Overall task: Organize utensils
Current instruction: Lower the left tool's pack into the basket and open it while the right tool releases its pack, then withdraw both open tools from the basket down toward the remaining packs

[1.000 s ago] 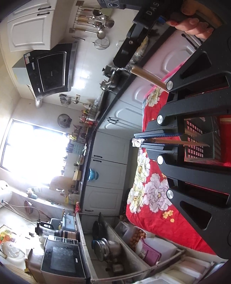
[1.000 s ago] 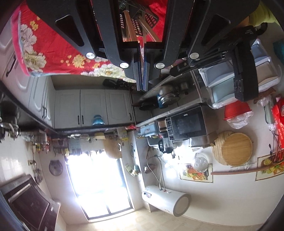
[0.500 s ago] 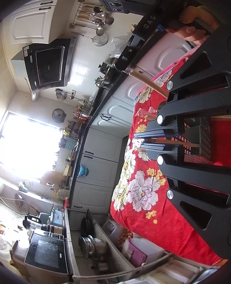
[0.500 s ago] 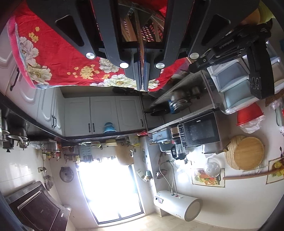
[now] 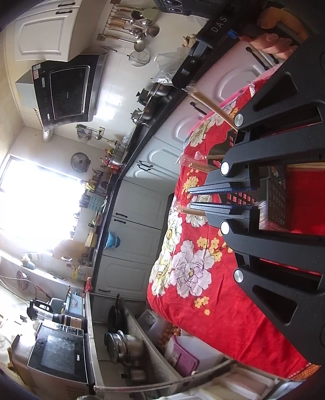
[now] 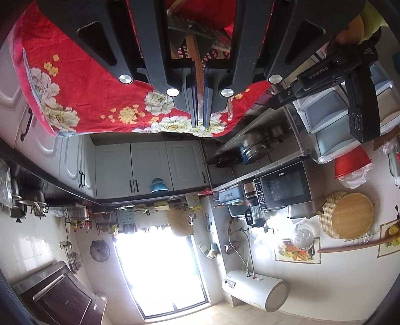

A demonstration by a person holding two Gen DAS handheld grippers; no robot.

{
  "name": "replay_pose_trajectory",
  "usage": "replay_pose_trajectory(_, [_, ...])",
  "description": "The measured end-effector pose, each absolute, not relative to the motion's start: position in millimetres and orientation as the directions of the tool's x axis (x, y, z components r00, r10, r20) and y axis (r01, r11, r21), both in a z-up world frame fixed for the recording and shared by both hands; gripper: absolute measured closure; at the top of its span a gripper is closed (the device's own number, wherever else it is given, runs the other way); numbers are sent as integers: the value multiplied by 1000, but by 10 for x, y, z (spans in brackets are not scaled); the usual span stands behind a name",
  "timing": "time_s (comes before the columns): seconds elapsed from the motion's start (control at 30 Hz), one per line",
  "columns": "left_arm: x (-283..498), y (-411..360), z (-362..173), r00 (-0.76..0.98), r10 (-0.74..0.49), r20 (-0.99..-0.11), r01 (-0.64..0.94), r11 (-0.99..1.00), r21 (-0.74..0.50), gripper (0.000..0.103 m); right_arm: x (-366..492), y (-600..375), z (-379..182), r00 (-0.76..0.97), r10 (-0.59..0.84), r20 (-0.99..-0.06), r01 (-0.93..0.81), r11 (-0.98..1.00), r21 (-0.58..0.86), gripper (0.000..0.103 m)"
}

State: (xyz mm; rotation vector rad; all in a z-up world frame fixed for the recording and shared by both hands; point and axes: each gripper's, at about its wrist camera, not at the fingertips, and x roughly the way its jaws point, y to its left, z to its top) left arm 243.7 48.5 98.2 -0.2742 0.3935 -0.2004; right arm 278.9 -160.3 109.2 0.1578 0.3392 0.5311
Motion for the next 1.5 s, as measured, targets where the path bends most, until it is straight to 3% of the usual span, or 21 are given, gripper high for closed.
replay_pose_trajectory(0.13, [2380,505,963,904,-243,-352,135,943,-305,100,2727,-1645,1042,809,515,-283,-461,855,240,96])
replay_pose_trajectory(0.23, [2318,534,949,904,-244,-351,130,939,-319,93,2681,-1684,1009,810,509,-291,-452,858,243,85])
replay_pose_trajectory(0.33, [2250,560,932,903,-246,-352,127,936,-329,89,2625,-1712,969,808,507,-299,-450,860,243,83])
replay_pose_trajectory(0.47, [2176,578,914,896,-259,-360,134,932,-336,77,2549,-1754,916,804,507,-310,-446,860,248,69])
replay_pose_trajectory(0.6, [2075,580,923,897,-266,-352,141,929,-343,65,2490,-1759,858,800,502,-328,-442,863,245,62])
replay_pose_trajectory(0.87, [1886,527,910,898,-266,-351,143,930,-338,55,2351,-1787,758,789,505,-350,-442,862,249,47])
replay_pose_trajectory(1.33, [1717,525,797,889,-268,-373,133,927,-349,44,2124,-1834,620,775,511,-372,-445,859,253,37])
replay_pose_trajectory(1.5, [1664,538,756,886,-268,-378,131,928,-350,33,2044,-1837,596,773,510,-377,-445,860,251,34])
